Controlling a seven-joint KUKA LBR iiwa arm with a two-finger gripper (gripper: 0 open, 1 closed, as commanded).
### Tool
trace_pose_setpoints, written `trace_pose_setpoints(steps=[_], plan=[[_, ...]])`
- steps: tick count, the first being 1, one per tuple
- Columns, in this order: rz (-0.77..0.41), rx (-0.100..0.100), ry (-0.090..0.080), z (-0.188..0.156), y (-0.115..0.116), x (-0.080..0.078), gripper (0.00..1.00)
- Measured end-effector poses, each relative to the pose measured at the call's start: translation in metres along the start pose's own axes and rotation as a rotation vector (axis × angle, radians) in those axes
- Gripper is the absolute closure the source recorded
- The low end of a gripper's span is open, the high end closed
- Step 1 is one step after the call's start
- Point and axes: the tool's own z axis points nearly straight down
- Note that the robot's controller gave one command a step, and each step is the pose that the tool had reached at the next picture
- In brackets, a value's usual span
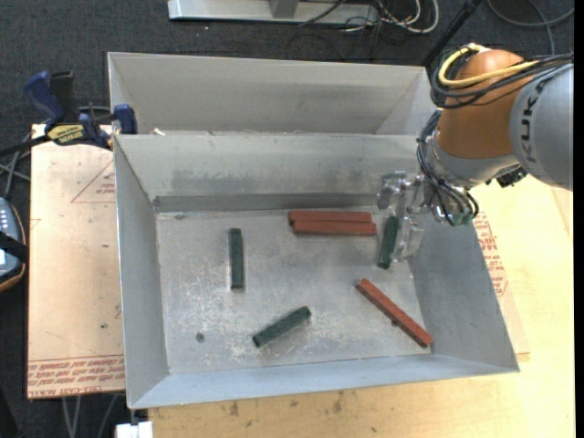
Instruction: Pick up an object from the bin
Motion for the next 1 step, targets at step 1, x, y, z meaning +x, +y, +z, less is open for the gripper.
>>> trace_pose_setpoints(steps=[1], plan=[[-0.001, 0.001, -0.008, -0.0050, 0.0003, -0.0017, 0.00]])
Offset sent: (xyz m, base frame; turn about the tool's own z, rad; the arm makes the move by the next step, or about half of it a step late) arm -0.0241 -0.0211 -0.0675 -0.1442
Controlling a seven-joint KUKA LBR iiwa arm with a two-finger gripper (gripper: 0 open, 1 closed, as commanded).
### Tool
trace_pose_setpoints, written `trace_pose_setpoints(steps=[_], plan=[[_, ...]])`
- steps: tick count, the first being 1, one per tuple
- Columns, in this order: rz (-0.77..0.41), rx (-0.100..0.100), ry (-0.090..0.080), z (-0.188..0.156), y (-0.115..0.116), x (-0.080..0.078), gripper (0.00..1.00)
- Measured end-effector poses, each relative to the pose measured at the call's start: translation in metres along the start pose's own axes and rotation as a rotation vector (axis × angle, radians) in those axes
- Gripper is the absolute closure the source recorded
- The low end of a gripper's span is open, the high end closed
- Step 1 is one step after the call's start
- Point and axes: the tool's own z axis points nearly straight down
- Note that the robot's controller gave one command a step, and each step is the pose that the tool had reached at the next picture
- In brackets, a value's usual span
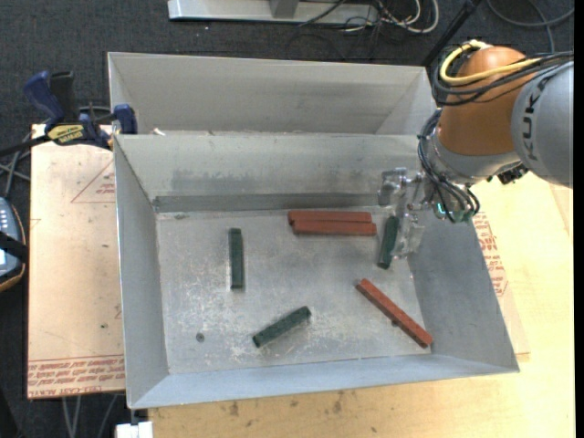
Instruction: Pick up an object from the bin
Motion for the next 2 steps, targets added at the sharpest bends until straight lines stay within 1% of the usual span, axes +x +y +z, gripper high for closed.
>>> trace_pose_setpoints(steps=[1, 2], plan=[[-0.076, 0.000, -0.005, 0.036, -0.010, 0.012, 0.00], [-0.138, 0.000, -0.002, 0.066, -0.037, -0.006, 0.00]])
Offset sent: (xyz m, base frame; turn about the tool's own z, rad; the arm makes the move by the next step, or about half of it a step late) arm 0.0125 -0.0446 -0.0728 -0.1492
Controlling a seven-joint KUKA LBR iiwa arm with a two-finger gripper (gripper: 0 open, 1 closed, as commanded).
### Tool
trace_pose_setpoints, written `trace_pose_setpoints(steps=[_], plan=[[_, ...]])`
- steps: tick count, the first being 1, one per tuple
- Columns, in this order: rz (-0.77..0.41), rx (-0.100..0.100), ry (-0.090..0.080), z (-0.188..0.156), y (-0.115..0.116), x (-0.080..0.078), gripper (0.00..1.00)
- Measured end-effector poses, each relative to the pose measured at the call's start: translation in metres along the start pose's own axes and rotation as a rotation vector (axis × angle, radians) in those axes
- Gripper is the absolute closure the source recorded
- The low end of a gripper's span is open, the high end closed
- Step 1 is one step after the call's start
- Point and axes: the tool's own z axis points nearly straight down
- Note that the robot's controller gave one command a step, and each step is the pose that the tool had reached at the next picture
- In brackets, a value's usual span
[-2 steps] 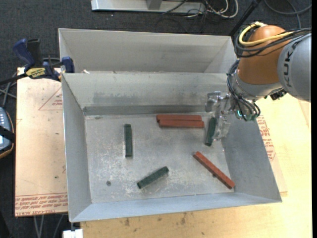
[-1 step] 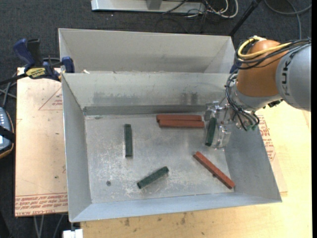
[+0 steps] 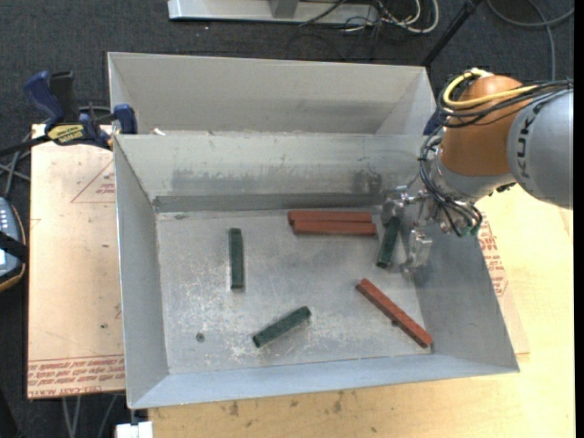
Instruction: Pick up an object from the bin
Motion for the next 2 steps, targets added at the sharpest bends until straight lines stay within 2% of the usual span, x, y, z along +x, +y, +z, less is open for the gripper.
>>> trace_pose_setpoints(steps=[1, 2], plan=[[0.059, -0.001, 0.000, 0.0062, 0.0604, 0.0061, 1.00], [0.058, -0.001, 0.001, 0.0067, 0.0600, 0.0064, 0.00]])
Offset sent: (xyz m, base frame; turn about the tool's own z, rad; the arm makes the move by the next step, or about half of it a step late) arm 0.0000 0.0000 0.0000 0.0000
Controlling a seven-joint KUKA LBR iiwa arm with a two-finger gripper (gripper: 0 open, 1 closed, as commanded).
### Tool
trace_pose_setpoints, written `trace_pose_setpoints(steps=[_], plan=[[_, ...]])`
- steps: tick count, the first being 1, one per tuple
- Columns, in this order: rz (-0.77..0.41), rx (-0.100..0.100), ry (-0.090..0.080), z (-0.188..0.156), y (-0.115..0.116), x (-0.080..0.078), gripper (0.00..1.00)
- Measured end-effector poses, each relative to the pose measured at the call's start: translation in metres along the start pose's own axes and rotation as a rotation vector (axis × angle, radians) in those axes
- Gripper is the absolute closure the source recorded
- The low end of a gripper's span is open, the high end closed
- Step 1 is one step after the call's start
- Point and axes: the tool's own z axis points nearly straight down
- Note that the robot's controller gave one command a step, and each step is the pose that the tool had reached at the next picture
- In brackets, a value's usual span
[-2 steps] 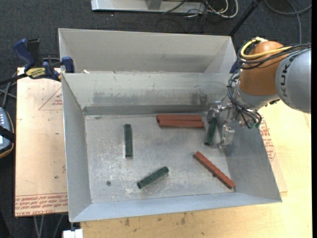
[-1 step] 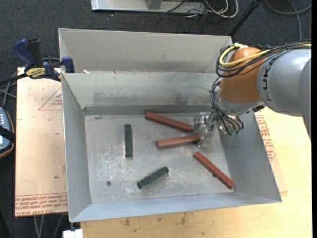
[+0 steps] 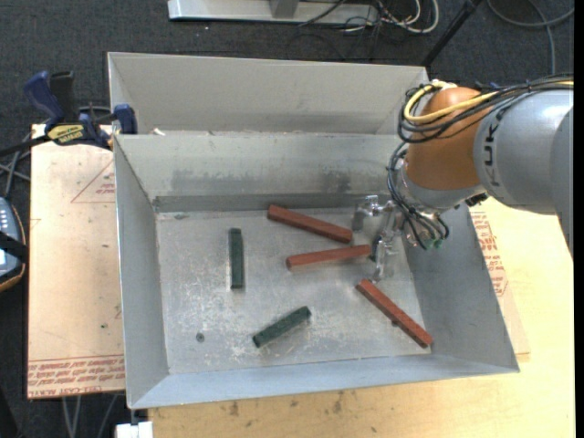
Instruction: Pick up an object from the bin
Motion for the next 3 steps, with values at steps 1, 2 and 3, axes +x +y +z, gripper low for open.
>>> trace_pose_setpoints(steps=[1, 2, 3], plan=[[0.000, 0.000, 0.000, 0.000, 0.000, 0.000, 1.00], [0.000, 0.000, 0.000, 0.000, 0.000, 0.000, 1.00], [-0.097, 0.001, -0.001, -0.053, -0.054, 0.002, 1.00]])
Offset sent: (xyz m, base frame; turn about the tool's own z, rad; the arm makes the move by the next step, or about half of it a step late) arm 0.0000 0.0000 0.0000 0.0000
